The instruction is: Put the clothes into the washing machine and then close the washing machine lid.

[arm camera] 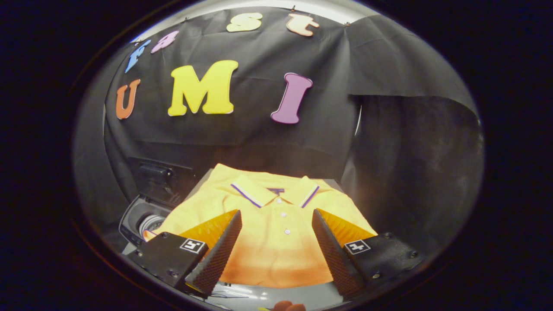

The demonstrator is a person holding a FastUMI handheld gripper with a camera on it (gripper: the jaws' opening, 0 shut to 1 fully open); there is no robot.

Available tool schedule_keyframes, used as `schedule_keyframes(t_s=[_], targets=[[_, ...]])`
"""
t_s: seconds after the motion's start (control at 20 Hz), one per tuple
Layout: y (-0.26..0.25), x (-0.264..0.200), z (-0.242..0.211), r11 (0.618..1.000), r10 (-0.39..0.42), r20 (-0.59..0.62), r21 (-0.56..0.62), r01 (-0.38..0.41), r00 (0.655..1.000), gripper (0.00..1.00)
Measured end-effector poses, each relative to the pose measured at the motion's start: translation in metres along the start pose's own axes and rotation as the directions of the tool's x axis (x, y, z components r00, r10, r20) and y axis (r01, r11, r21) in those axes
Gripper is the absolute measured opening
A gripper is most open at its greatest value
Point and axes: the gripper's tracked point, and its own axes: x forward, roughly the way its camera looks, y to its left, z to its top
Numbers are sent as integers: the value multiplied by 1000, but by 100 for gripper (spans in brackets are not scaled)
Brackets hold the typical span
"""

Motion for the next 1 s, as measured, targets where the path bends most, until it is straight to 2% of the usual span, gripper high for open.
schedule_keyframes(t_s=[0.3,0.5,0.75,1.0], targets=[[1,39,-17,1000,24,-117,-13,-26,993,100],[-3,57,-30,999,32,-188,25,-28,982,100],[-1,60,-36,992,65,-213,118,-40,975,100],[5,56,-37,993,86,-320,103,-55,944,98]])
